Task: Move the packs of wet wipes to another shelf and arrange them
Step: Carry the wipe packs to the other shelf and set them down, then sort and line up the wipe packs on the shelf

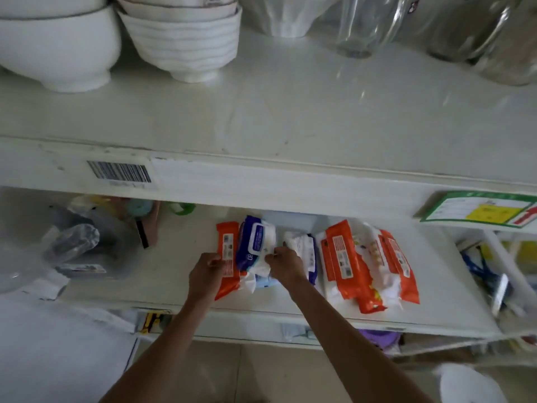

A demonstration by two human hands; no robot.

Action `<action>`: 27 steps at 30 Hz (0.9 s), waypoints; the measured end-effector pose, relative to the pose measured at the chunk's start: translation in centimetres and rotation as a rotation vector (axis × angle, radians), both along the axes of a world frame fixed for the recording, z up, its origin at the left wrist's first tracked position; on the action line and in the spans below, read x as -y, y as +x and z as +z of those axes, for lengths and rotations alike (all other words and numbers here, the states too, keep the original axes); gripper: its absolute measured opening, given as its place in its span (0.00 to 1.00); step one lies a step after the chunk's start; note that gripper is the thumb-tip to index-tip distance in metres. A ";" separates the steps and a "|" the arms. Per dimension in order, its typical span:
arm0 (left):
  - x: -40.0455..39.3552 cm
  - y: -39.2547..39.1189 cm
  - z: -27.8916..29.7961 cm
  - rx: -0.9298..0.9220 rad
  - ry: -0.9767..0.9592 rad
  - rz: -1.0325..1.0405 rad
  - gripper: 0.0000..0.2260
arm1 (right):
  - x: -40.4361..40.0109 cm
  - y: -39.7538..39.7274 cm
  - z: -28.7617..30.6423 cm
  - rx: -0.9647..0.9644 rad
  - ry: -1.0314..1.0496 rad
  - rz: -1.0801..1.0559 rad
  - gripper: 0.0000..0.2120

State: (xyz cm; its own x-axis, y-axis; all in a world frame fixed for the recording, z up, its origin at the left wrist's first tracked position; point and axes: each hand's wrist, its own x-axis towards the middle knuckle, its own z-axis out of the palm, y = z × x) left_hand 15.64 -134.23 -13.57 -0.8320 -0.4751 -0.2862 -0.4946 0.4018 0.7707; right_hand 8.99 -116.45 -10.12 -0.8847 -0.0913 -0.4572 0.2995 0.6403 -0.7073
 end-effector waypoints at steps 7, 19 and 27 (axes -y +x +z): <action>-0.1 0.2 0.9 -0.224 -0.296 -0.012 0.09 | -3.8 5.0 -0.1 -0.158 -0.076 -0.204 0.08; -22.6 -2.0 6.1 -0.204 0.127 -0.643 0.04 | -21.3 3.0 1.6 -0.429 0.417 -0.442 0.13; -35.0 -4.7 4.1 -0.179 0.210 -0.501 0.06 | -31.6 -5.2 -1.1 -0.009 0.194 -0.359 0.43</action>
State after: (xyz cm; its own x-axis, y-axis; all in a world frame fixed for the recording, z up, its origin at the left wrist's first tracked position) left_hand 10.89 -99.23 -9.50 -0.9853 0.0414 -0.1657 -0.1375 0.3830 0.9134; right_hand 3.83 -84.84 -11.18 -0.8484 0.3114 -0.4281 0.5230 0.6177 -0.5872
